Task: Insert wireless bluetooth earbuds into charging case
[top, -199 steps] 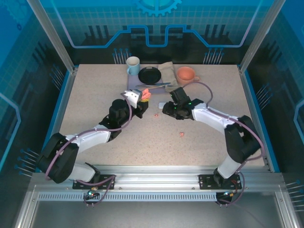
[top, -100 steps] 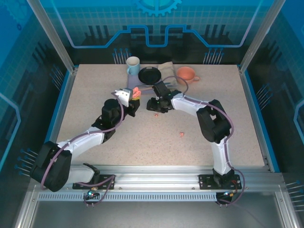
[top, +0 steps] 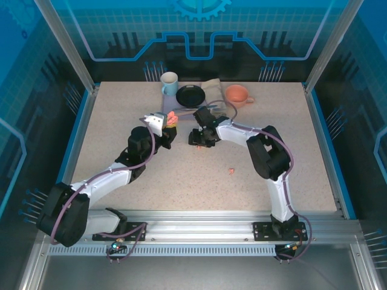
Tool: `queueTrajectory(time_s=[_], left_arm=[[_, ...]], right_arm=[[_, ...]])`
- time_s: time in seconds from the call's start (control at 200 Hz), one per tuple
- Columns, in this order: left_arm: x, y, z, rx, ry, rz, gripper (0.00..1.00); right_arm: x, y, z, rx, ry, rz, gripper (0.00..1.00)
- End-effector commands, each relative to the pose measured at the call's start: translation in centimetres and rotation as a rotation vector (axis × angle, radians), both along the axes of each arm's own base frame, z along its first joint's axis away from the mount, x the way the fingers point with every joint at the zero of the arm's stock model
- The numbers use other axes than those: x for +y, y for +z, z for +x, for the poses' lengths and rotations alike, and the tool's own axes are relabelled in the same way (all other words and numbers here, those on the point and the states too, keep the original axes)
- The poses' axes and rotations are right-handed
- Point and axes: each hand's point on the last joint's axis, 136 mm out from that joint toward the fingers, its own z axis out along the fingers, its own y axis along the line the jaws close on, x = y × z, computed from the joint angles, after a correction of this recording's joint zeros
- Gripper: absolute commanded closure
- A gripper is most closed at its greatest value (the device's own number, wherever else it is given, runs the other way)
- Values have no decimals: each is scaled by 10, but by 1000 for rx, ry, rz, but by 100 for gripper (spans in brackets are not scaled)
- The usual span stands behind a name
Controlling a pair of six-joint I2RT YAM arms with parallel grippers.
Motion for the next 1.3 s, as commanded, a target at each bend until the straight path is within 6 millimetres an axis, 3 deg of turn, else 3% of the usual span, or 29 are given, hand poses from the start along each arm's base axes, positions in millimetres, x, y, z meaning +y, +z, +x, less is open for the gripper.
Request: queueTrajectory(time_s=[0.0, 0.375, 0.53, 0.705, 0.895, 1.075, 1.296], left_arm=[[5, 7, -1, -17, 11, -20, 100], [5, 8, -1, -16, 12, -30, 100], [5, 7, -1, -17, 11, -30, 100], [5, 7, -1, -17, 9, -33, 100], [4, 8, -1, -15, 6, -34, 100], [5, 12, -3, -20, 5, -36, 100], [5, 13, -5, -22, 6, -43, 100]], right_arm=[[-8, 2, -25, 43, 16, -26, 54], [1, 13, -62, 74, 24, 39, 56], [3, 36, -69, 27, 10, 67, 56], [-9, 53, -67, -51, -22, 28, 55], [-8, 37, -54, -40, 33, -61, 54], [-27, 12, -50, -42, 119, -267, 55], [-35, 1, -50, -43, 149, -332, 54]])
